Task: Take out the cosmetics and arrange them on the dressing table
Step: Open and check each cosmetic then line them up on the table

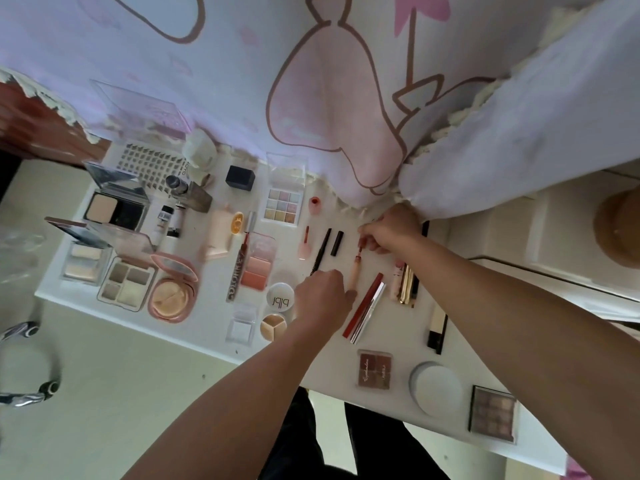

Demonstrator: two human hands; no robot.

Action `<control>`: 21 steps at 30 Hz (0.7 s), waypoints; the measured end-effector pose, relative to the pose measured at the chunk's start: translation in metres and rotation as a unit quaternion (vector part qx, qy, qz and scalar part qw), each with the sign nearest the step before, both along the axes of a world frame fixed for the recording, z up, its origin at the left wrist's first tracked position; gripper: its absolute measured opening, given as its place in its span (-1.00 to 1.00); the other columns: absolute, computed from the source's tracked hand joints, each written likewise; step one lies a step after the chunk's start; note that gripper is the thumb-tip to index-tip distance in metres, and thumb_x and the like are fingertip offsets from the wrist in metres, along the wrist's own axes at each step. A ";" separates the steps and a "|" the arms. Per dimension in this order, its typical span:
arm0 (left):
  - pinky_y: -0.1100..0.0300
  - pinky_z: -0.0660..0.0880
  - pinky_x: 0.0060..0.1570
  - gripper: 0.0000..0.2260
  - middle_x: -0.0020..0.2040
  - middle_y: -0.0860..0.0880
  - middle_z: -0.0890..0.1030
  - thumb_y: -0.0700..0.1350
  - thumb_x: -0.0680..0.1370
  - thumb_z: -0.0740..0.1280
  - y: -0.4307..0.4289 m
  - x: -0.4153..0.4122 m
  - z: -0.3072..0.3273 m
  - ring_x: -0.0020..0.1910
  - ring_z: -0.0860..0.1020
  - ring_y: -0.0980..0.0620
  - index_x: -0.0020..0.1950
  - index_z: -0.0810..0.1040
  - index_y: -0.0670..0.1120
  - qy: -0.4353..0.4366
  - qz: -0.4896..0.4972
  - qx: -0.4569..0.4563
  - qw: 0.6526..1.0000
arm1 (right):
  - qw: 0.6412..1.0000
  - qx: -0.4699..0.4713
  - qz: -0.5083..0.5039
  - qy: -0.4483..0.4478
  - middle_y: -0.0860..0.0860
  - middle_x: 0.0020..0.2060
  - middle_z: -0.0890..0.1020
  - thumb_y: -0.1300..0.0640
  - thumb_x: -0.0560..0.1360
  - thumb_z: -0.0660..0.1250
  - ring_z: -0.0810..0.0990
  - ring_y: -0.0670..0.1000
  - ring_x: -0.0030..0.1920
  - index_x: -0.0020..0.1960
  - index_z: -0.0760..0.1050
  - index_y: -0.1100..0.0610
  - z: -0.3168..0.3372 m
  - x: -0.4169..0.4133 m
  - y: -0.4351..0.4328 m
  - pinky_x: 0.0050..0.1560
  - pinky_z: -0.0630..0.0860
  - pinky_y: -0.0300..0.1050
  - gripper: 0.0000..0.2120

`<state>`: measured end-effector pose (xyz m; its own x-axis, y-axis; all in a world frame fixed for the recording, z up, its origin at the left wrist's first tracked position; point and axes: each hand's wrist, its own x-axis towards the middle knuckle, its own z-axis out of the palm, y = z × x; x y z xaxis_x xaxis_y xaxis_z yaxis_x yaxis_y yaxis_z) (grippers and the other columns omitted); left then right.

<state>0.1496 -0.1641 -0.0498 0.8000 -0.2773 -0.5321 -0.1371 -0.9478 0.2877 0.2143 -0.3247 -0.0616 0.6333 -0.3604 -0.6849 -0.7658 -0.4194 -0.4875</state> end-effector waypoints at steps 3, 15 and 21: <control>0.10 0.53 -0.18 -0.77 -0.20 -0.09 0.60 0.00 0.53 0.28 -0.007 -0.002 0.001 -0.21 0.56 -0.13 -0.18 0.56 -0.14 0.013 0.020 -0.006 1.000 | 1.000 -0.005 0.002 0.006 0.06 -0.39 0.67 0.11 0.43 0.47 0.55 -0.12 -0.57 -0.19 0.65 0.25 0.001 0.001 -0.001 -0.51 0.48 -0.31 -0.81; 0.14 0.48 -0.27 -0.77 -0.34 -0.04 0.49 -0.06 0.48 0.30 -0.002 -0.006 0.004 -0.34 0.50 -0.07 -0.33 0.41 -0.12 0.042 0.052 -0.001 0.998 | 0.999 0.036 0.018 0.010 0.06 -0.42 0.68 0.12 0.43 0.46 0.59 -0.04 -0.45 -0.28 0.68 0.23 0.004 -0.003 0.002 -0.32 0.60 -0.19 -0.81; 0.10 0.55 -0.17 -0.82 -0.19 -0.03 0.62 0.00 0.51 0.30 0.010 -0.013 0.006 -0.21 0.58 -0.05 -0.11 0.57 -0.11 0.016 0.038 -0.012 0.999 | 0.998 -0.009 0.060 -0.009 0.09 -0.39 0.67 0.01 0.44 0.47 0.64 0.03 -0.44 -0.27 0.55 0.21 0.024 -0.027 -0.006 -0.44 0.54 -0.20 -0.72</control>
